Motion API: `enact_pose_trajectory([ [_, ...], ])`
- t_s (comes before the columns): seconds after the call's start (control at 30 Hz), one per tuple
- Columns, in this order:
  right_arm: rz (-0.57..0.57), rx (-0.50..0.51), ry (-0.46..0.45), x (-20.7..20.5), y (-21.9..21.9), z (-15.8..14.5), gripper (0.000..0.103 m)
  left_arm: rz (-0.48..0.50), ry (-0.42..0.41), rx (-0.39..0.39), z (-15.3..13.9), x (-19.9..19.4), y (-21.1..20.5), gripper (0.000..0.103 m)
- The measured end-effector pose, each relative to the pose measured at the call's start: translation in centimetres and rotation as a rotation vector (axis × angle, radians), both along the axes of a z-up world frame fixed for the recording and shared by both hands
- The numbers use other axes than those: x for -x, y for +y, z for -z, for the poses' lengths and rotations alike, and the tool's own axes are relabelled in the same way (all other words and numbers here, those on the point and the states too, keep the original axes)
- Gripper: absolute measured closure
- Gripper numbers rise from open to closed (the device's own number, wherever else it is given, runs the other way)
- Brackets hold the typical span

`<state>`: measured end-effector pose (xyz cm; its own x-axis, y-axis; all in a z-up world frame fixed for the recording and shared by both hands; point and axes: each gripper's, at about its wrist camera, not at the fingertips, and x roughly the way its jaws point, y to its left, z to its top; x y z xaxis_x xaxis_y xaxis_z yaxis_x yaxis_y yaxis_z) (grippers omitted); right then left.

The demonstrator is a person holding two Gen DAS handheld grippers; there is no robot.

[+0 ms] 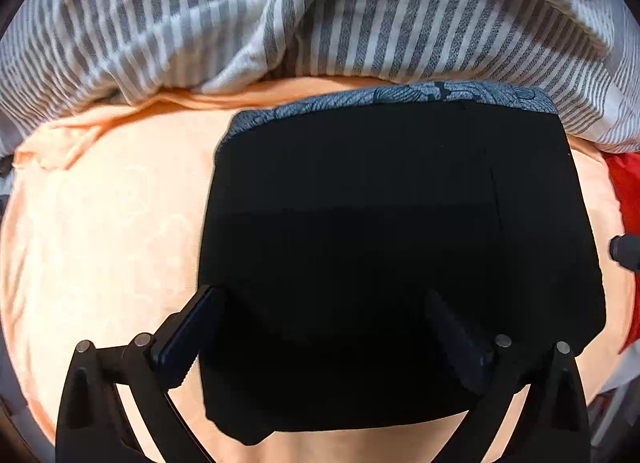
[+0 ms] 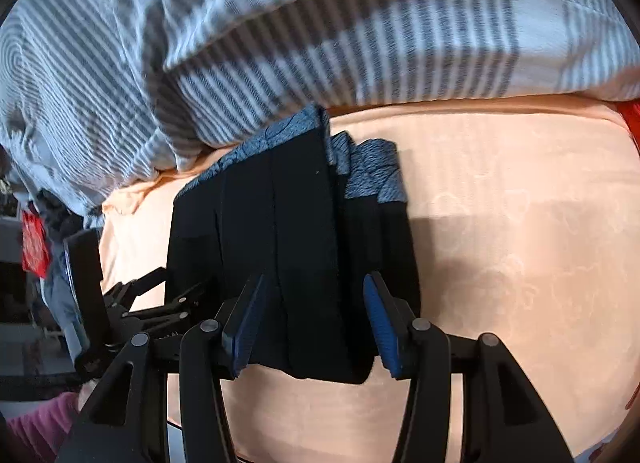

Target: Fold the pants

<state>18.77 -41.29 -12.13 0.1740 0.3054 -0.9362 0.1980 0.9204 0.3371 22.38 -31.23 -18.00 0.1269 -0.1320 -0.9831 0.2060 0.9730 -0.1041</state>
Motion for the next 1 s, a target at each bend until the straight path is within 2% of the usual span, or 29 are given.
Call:
enact_pose_trajectory([
  [0.17, 0.008, -0.012, 0.094, -0.1, 0.4, 4.0, 0.046, 0.028, -0.004, 0.001, 0.9, -0.4, -0.2, 0.0],
  [0.2, 0.016, -0.014, 0.086, 0.0, 0.3, 4.5, 0.045, 0.029, -0.006, 0.004, 1.2, -0.4, -0.2, 0.0],
  [0.43, -0.06, 0.007, 0.059, 0.2, 1.5, 4.6, 0.029, 0.008, -0.008, 0.059, 3.1, -0.8, 0.5, 0.0],
  [0.6, -0.019, -0.039, 0.067, -0.1, 1.3, 4.7, 0.022, 0.006, 0.0, 0.055, 3.5, -1.0, 0.4, 0.0],
  [0.83, -0.073, -0.028, 0.095, -0.6, 1.9, 4.6, 0.021, -0.022, 0.01, 0.029, 2.3, -1.9, -0.4, 0.0],
  [0.93, -0.122, -0.043, 0.108, -0.9, 1.8, 3.5, 0.021, -0.018, -0.032, 0.052, 0.4, -2.1, 0.3, 0.0],
  [1.0, -0.15, -0.049, 0.08, -0.8, 1.1, 2.3, 0.021, -0.01, -0.069, 0.085, -1.0, -2.5, 1.2, 0.0],
])
